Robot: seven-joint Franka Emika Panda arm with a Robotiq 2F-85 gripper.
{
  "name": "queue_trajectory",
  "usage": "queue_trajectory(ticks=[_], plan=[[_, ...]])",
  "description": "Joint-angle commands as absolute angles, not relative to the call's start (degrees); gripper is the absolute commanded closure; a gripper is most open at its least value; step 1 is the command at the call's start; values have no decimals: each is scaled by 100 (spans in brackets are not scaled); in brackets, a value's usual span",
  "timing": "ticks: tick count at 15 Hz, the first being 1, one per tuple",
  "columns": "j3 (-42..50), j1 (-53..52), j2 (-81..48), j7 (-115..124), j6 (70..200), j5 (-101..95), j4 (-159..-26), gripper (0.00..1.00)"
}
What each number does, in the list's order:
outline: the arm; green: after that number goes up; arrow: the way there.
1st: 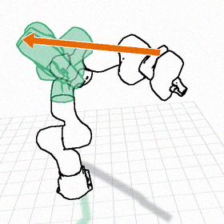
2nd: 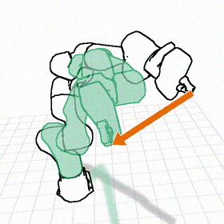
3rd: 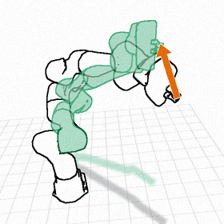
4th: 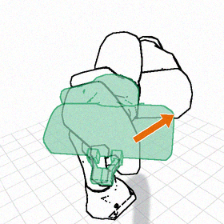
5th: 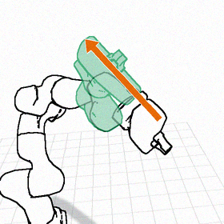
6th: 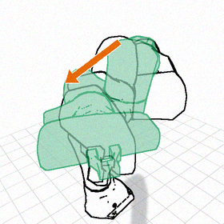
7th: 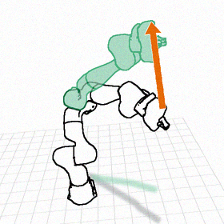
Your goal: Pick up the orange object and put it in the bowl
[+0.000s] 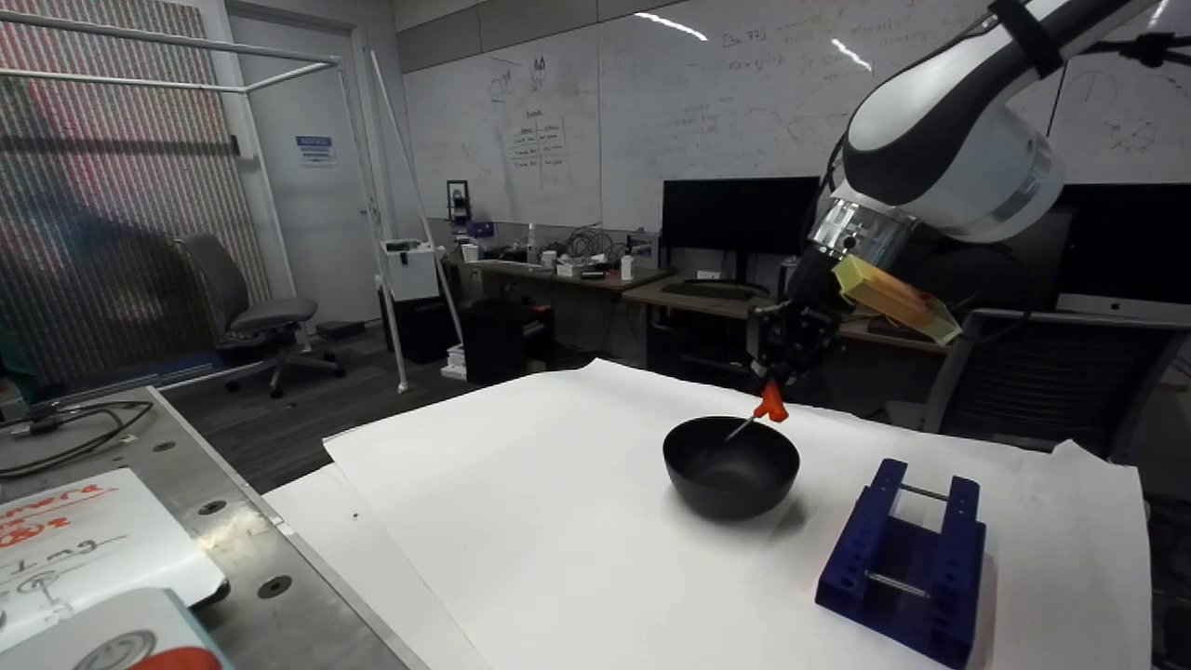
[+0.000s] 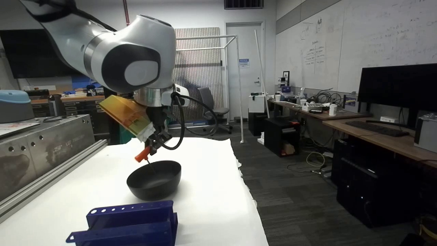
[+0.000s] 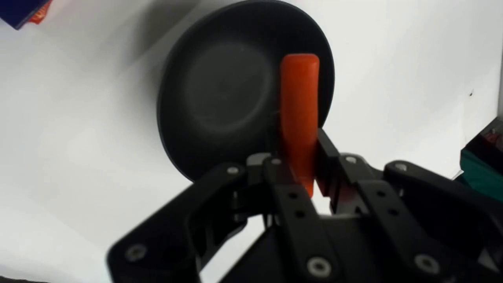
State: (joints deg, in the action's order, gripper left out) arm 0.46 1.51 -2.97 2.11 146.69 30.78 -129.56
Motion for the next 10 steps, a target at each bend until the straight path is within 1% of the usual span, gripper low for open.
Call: queue_trajectory(ticks=[1, 2, 3, 4, 9, 10], plan=[[47, 197, -311, -124, 15241, 3354, -13138, 89], [23, 207, -358, -257, 15464, 3529, -13159, 60], [1, 219, -405, -388, 15616, 3734, -13157, 49], [-18, 230, -451, -505, 15688, 3898, -13145, 42], [-13, 230, -559, -999, 15703, 4510, -13076, 3], [-2, 226, -546, -1037, 15669, 4536, -13078, 0]])
